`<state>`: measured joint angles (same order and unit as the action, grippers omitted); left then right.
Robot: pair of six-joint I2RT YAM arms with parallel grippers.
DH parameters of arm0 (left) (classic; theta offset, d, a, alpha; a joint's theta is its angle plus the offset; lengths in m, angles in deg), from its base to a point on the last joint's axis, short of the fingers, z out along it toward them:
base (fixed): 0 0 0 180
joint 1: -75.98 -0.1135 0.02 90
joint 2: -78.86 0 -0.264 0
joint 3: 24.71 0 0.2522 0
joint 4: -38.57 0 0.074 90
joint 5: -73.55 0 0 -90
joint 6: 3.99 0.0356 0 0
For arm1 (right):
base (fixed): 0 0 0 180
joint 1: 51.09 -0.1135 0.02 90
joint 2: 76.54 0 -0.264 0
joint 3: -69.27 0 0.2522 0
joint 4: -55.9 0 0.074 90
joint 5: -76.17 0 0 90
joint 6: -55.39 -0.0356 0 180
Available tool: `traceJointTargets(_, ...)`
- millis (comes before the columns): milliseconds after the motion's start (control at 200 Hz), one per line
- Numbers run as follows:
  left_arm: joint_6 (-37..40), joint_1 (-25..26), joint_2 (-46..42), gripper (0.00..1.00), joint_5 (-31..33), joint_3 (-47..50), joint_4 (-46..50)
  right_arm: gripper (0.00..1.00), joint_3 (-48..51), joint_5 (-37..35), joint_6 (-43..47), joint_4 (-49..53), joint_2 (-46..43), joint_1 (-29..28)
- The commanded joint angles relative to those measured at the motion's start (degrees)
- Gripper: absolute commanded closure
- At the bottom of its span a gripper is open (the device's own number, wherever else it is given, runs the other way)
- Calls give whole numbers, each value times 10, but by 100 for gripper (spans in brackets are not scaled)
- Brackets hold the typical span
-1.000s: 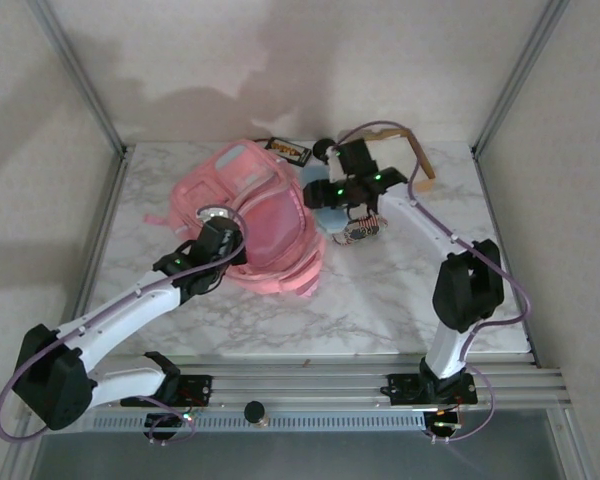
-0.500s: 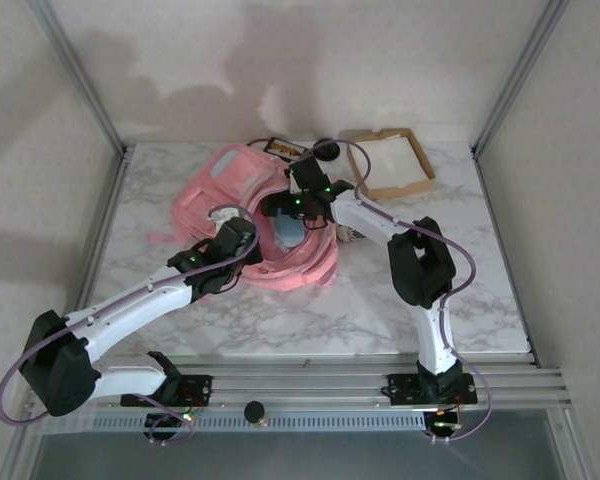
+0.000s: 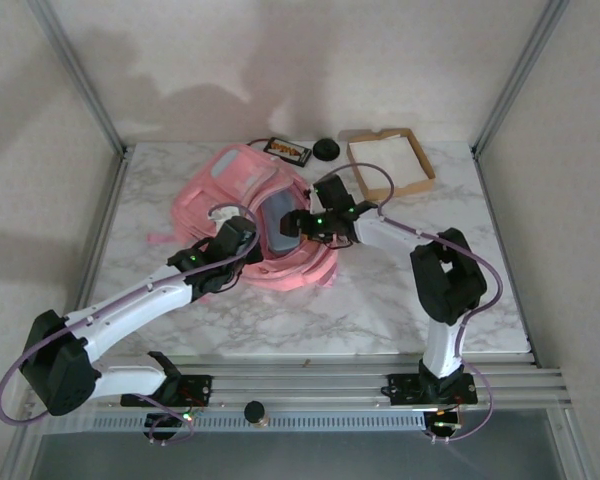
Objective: Pack books, pencil case, and school supplies into a backpack
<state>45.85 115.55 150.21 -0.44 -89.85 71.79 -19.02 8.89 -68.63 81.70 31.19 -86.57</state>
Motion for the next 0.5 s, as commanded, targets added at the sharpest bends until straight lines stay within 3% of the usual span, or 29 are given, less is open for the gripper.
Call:
traceJointTargets(0, -18, 10, 3, 100, -25, -27, -58, 38, -1, 54, -20, -29, 20, -18)
traceJointTargets(155, -24, 23, 9, 100, -32, -27, -61, 47, -63, 84, -52, -83, 70, -28)
traceJointTargets(345, -46, 35, 5, 100, -38, -14, -78, 47, -157, 162, -105, -180, 150, -66)
traceJointTargets(496, -34, 34, 12, 100, -20, -29, -41, 37, -63, 112, -108, -211, 78, -46)
